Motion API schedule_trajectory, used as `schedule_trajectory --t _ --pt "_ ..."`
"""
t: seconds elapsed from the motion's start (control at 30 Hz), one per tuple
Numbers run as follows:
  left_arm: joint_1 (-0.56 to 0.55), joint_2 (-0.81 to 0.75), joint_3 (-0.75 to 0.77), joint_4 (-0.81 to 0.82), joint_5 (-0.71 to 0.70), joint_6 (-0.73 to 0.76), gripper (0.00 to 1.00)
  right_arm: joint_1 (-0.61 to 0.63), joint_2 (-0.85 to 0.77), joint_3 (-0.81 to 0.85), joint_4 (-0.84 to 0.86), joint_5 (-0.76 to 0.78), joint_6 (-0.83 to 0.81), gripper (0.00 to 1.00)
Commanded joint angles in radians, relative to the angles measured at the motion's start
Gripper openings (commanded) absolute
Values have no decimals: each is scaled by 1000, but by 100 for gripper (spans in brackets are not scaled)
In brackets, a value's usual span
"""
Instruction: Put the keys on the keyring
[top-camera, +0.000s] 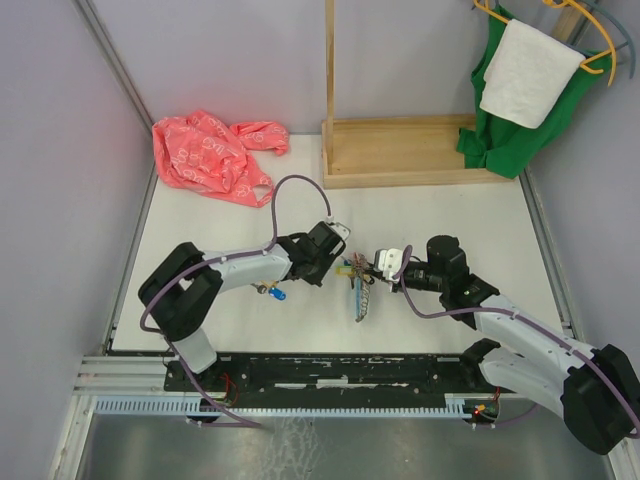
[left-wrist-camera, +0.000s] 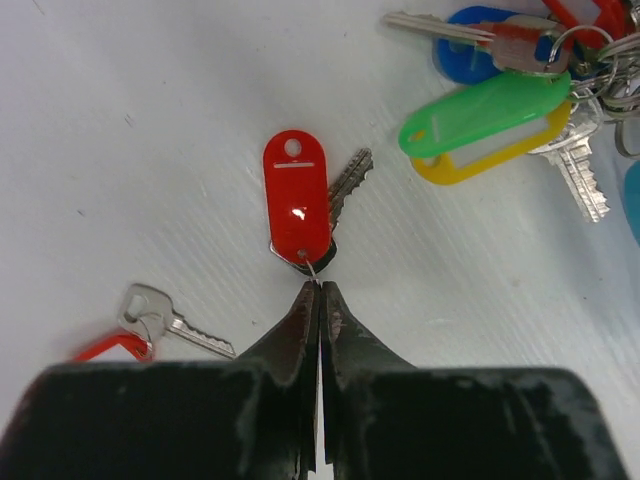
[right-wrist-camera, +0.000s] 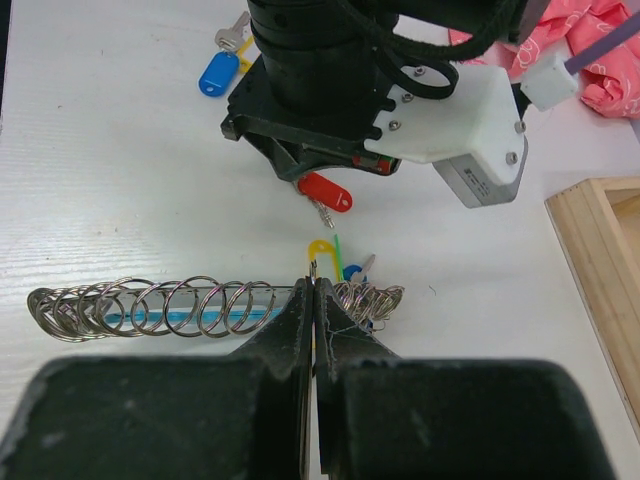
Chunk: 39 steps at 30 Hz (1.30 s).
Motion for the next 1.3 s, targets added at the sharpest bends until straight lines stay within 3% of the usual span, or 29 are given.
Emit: schedule_trajectory --t 0.0,0.27,0.73,1.1,1.27 --pt "16 -76 -46 22 100 -187 3 -1 -23 12 76 -34 16 1" --pt "30 -232 -176 151 99 -188 3 -2 -13 26 52 -35 13 1" --pt "35 -469 -509 843 187 169 3 -1 40 130 -66 -43 84 1" --pt "46 -520 -686 1209 447 497 3 -2 49 197 -124 -25 64 1" --pt "48 -513 -666 1215 565 597 3 -1 46 229 -181 -7 8 1"
